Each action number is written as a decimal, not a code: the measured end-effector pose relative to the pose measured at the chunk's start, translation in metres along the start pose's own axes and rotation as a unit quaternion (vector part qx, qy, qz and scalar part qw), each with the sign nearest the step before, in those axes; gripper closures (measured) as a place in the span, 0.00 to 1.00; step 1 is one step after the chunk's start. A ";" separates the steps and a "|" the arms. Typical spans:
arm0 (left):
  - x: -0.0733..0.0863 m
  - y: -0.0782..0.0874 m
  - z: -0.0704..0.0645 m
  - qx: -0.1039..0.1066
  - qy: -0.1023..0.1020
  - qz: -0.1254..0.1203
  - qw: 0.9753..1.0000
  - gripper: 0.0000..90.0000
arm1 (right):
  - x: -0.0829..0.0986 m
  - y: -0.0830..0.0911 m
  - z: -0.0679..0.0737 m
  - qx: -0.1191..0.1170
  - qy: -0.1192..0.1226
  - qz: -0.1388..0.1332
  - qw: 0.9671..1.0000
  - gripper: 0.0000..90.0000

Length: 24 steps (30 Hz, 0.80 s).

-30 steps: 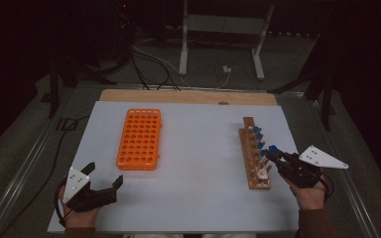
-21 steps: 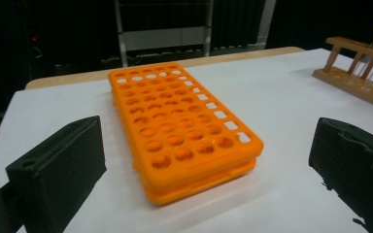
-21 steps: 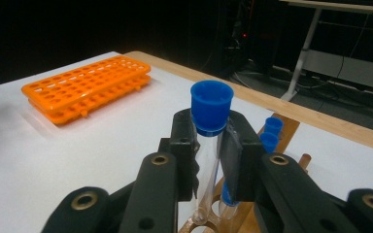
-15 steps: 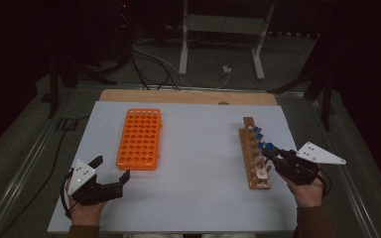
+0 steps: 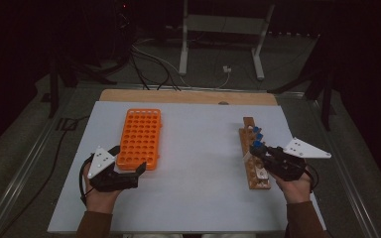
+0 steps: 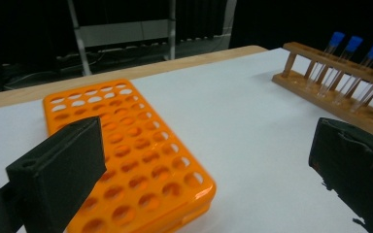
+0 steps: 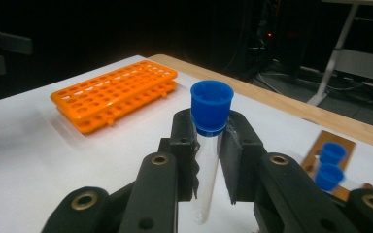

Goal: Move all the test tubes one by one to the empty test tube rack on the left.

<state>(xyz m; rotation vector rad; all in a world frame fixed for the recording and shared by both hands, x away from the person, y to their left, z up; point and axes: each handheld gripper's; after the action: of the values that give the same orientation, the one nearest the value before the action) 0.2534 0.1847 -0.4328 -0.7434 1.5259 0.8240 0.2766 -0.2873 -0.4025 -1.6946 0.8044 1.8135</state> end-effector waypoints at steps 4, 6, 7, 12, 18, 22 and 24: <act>-0.003 -0.009 -0.006 0.010 -0.001 -0.005 1.000 0.01 | 0.001 -0.009 0.004 -0.010 -0.002 0.004 1.000 0.85; -0.003 -0.013 -0.008 0.015 0.000 -0.004 1.000 0.01 | 0.001 -0.015 0.008 -0.016 -0.002 0.004 1.000 0.85; -0.003 -0.015 -0.009 0.017 0.001 -0.003 1.000 0.01 | 0.001 -0.015 0.008 -0.016 -0.002 0.004 1.000 0.85; -0.001 -0.025 -0.017 0.031 0.003 0.000 1.000 0.01 | 0.001 -0.026 0.015 -0.030 -0.001 0.009 1.000 0.85; -0.002 -0.038 -0.026 0.045 -0.008 0.012 0.999 0.01 | -0.001 -0.034 0.019 -0.040 -0.002 0.009 0.999 0.85; -0.004 -0.046 -0.032 0.057 -0.008 0.010 0.998 0.01 | -0.004 -0.043 0.025 -0.052 -0.004 0.008 0.999 0.85; -0.004 -0.050 -0.036 0.065 -0.008 0.009 0.998 0.01 | -0.004 -0.045 0.027 -0.054 -0.003 0.009 0.998 0.85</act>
<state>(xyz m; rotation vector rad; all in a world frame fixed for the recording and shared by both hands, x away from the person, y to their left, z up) 0.2766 0.1274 -0.4308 -0.6268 1.5571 0.7337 0.2909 -0.2372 -0.4003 -1.7530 0.7322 1.9053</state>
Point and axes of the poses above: each handheld gripper's, and its own axes: y roughly backward along the jaws, x roughly out of its underside, z roughly to its left, and after that the axes turned 15 degrees about -z, right-handed
